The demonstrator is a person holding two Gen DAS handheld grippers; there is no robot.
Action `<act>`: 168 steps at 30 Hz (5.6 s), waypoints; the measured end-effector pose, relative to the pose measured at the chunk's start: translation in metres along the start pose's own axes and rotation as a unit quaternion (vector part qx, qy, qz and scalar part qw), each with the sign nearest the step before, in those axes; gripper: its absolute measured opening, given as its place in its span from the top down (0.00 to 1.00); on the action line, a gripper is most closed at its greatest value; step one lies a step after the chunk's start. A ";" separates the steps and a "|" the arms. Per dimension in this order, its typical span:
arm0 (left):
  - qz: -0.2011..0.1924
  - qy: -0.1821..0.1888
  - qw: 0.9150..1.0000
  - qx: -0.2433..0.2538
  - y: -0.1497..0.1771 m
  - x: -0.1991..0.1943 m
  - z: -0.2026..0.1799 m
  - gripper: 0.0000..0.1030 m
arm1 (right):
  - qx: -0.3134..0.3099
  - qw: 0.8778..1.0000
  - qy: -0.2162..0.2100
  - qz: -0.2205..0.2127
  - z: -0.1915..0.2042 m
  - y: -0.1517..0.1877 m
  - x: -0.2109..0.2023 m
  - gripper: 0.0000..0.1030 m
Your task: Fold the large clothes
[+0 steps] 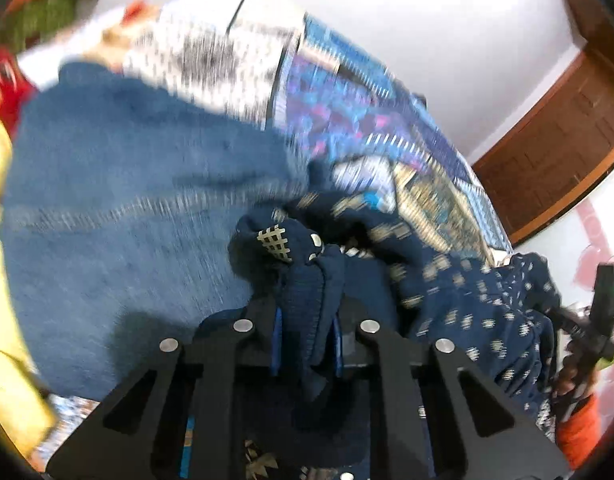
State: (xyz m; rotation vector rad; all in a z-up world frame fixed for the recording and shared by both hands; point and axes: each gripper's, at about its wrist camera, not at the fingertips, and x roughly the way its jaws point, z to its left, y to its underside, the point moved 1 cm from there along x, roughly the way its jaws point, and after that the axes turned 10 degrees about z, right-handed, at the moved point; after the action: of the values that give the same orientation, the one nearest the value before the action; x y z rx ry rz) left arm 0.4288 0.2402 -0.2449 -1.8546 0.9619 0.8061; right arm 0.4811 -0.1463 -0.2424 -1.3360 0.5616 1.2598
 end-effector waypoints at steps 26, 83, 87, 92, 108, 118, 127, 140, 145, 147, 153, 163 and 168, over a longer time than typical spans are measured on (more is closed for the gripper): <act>-0.012 -0.147 0.988 -0.043 -0.066 0.027 0.073 0.73 | -0.089 0.988 0.122 -0.038 0.052 -0.105 0.079 0.39; 0.175 -0.019 0.984 -0.011 0.278 -0.081 0.030 0.20 | -0.041 0.996 0.012 0.080 0.063 0.234 -0.088 0.21; 0.155 0.003 0.988 -0.008 0.280 -0.074 0.020 0.30 | -0.044 0.996 -0.009 0.076 0.068 0.237 -0.088 0.44; 0.123 0.002 0.992 0.017 0.272 -0.078 0.003 0.74 | -0.035 0.996 -0.034 0.072 0.068 0.231 -0.089 0.78; -0.060 -0.028 0.994 0.085 0.178 -0.172 -0.049 0.87 | -0.066 0.995 -0.073 -0.014 0.085 0.159 -0.133 0.89; -0.127 -0.022 0.989 0.078 0.087 -0.183 -0.057 0.87 | -0.047 0.994 -0.050 -0.080 0.068 0.063 -0.136 0.89; -0.149 -0.025 0.988 0.016 -0.016 -0.140 -0.032 0.87 | -0.040 0.993 -0.039 -0.109 0.062 -0.050 -0.095 0.91; -0.015 -0.131 0.990 -0.059 -0.081 0.027 0.053 0.84 | -0.008 0.991 0.123 -0.058 0.015 -0.132 0.066 0.90; -0.015 -0.142 0.989 -0.045 -0.073 0.029 0.050 0.82 | 0.044 0.984 0.160 -0.059 -0.035 -0.119 0.056 0.90; -0.008 -0.157 0.987 -0.032 -0.075 0.024 0.042 0.81 | 0.060 0.990 0.119 -0.053 -0.050 -0.114 0.043 0.90; -0.031 -0.194 0.980 0.039 -0.071 -0.020 0.001 0.47 | 0.002 0.993 0.090 -0.077 -0.025 -0.095 -0.006 0.90; -0.029 -0.186 0.978 0.095 -0.043 -0.044 -0.034 0.10 | -0.071 0.996 0.013 -0.056 0.058 -0.080 -0.020 0.90; 0.029 -0.162 0.983 0.077 -0.032 0.003 -0.023 0.10 | -0.069 0.997 -0.023 -0.022 0.084 -0.082 0.011 0.90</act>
State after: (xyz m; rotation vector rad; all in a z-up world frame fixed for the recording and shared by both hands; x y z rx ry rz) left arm 0.4608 0.2284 -0.2252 -1.5125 0.8461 1.0037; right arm 0.5292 -0.0473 -0.2004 -1.4218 0.4175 1.3097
